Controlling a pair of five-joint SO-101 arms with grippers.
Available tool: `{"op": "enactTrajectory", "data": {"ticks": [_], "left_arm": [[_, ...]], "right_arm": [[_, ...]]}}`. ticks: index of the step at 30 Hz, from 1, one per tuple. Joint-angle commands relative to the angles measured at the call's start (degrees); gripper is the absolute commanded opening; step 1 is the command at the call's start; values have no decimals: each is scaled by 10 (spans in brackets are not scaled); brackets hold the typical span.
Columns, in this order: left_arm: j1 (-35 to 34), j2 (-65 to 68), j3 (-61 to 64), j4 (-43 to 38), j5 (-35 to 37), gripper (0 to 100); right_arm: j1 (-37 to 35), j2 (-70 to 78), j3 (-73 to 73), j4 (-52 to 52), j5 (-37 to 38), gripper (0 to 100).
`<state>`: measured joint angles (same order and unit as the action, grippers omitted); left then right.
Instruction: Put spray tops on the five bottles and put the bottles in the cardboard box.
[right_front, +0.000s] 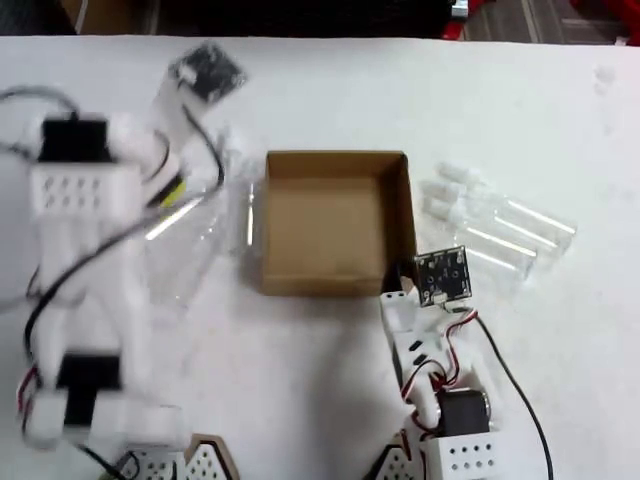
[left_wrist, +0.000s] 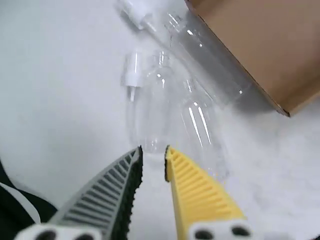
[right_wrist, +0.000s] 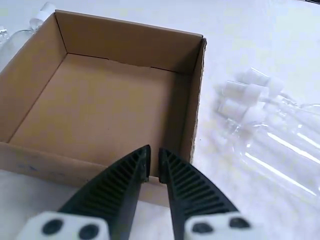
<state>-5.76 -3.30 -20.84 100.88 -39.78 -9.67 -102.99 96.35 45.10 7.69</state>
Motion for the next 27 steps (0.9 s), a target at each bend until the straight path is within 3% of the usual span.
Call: {"op": "enactTrajectory", "data": {"ticks": [1, 13, 18, 27], "left_arm": [[13, 177, -197, 5, 40, 76], [33, 471, -396, 5, -8, 81], [29, 538, -441, 4, -8, 153], [22, 625, -532, -8, -12, 162]], "right_arm": [[0, 0, 5, 1, 0, 19], [1, 0, 5, -3, 0, 19], [21, -1, 5, -4, 0, 19], [23, -1, 5, -4, 0, 19]]}}
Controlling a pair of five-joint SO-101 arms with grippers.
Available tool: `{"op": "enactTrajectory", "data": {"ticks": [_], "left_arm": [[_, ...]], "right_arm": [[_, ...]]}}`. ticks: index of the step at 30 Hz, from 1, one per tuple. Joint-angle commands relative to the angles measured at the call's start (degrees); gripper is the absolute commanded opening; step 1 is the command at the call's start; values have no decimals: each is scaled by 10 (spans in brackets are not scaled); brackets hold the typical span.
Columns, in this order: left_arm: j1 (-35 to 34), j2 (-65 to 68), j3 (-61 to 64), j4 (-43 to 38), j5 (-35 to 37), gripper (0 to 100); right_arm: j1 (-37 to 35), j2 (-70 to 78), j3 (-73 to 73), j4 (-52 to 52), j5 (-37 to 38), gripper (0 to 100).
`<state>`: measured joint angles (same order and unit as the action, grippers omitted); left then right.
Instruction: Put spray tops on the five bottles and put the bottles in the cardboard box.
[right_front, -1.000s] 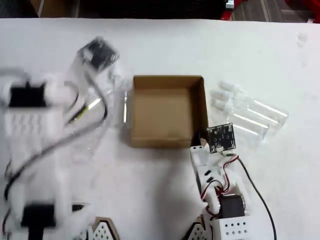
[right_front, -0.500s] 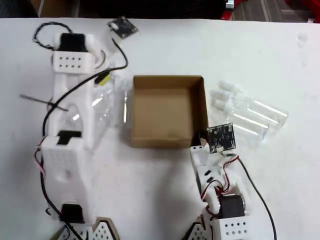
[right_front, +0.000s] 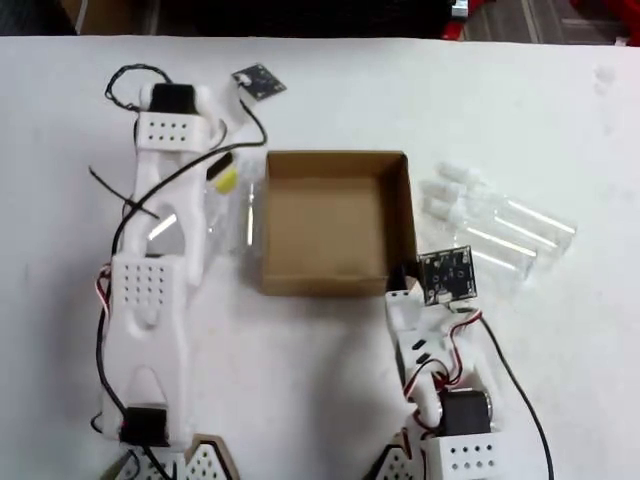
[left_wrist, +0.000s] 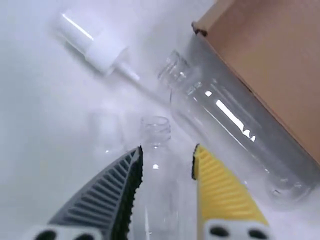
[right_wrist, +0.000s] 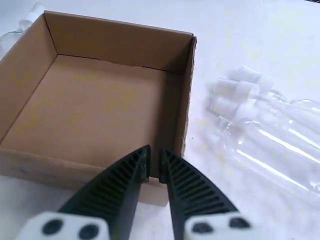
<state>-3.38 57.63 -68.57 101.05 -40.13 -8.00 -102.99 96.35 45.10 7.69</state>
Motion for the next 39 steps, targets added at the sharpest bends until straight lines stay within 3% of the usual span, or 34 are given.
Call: {"op": "enactTrajectory", "data": {"ticks": [1, 10, 39], "left_arm": [[-3, 26, -64, -12, -10, 162], [-3, 78, -92, -12, -40, 162], [0, 83, -53, -44, -42, 203]], "right_arm": [[7, -1, 5, -4, 0, 19], [7, -1, 5, -4, 0, 19], [7, -1, 5, -4, 0, 19]]}}
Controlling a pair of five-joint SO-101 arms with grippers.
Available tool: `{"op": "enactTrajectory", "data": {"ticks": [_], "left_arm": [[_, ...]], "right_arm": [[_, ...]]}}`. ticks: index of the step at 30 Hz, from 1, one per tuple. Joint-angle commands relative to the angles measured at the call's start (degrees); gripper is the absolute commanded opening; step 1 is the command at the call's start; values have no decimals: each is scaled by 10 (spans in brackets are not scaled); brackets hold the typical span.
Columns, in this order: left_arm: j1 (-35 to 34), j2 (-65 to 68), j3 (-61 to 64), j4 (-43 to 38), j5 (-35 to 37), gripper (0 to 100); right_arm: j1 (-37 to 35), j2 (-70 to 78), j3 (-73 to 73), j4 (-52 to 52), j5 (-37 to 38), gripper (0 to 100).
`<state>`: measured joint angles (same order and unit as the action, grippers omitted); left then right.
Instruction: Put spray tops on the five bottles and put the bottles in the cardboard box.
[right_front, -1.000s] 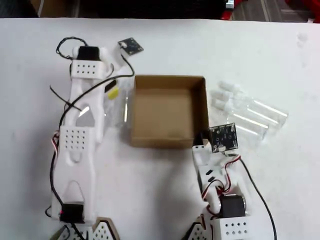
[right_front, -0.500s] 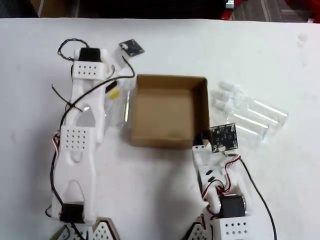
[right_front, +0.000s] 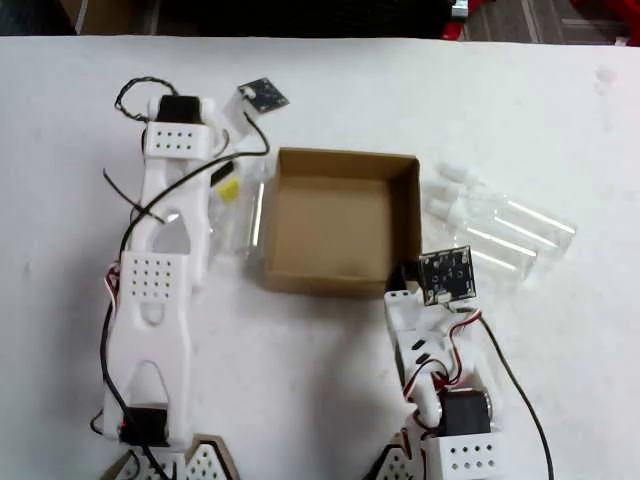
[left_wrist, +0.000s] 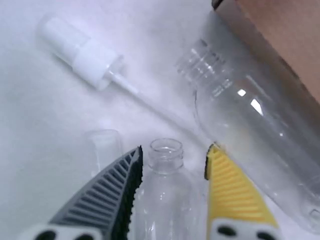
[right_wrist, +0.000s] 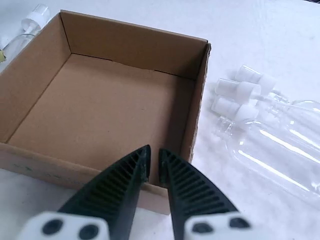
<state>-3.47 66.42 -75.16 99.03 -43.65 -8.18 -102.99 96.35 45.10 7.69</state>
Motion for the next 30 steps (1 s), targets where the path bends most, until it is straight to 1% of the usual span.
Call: {"op": "enactTrajectory", "data": {"ticks": [1, 6, 10, 14, 17, 19, 23, 30], "left_arm": [[1, -5, 21, -31, -7, 203], [0, -7, 19, -32, -6, 162], [-1, -6, 23, -31, -28, 129], [0, -12, 17, 6, -30, 17], [-2, -25, 2, 29, -26, 40], [-9, -42, -9, 33, -20, 27], [-22, -110, -8, 35, 74, 23], [-17, -296, -7, 36, 221, 23]], "right_arm": [[9, -1, 5, -4, 0, 19], [9, -1, 5, -4, 0, 19], [9, -1, 5, -4, 0, 19], [9, -1, 5, -4, 0, 19], [8, -1, 5, -4, 0, 19], [8, -1, 5, -4, 0, 19], [9, -1, 5, -4, 0, 19], [9, -1, 5, -4, 0, 19]]}}
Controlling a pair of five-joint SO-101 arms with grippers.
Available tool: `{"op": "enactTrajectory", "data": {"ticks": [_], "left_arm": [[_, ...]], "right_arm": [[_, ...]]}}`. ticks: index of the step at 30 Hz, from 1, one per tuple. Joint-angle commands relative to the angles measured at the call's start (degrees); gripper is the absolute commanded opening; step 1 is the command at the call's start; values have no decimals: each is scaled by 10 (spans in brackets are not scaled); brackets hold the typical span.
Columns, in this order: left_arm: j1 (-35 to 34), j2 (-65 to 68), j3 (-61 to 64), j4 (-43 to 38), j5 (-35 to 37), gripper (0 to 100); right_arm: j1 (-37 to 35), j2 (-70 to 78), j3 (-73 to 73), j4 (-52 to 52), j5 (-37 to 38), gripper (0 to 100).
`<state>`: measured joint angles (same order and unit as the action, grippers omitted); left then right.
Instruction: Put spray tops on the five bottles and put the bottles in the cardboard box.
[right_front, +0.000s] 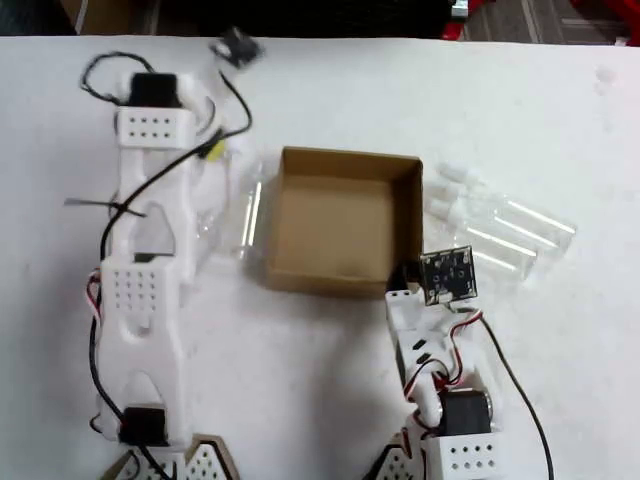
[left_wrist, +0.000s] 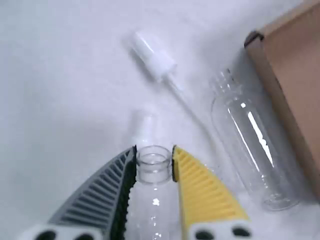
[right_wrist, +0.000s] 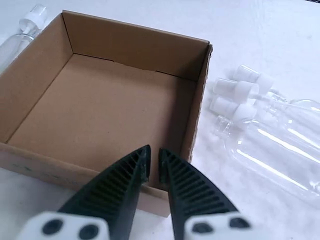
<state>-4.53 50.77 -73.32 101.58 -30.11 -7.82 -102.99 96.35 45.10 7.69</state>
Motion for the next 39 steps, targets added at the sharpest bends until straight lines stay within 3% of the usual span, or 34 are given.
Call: {"op": "enactTrajectory", "data": {"ticks": [1, 7, 11, 18, 29, 36, 39], "left_arm": [[-6, -167, -25, 11, 114, 23], [-7, -304, -25, 11, 294, 23], [-4, -389, 47, 11, 299, 23], [81, -624, 302, -13, 299, 23], [99, -885, 726, -325, 301, 23], [157, -1073, 1015, -606, 302, 23], [182, -1127, 1115, -712, 346, 23]], "right_arm": [[6, -1, 5, -4, 0, 19], [6, 0, 5, -2, 0, 19], [6, 0, 5, -1, 0, 19], [6, 0, 5, -1, 0, 19], [6, 0, 5, 0, 0, 19], [6, 0, 5, 0, 0, 19], [6, 0, 5, 0, 0, 19]]}}
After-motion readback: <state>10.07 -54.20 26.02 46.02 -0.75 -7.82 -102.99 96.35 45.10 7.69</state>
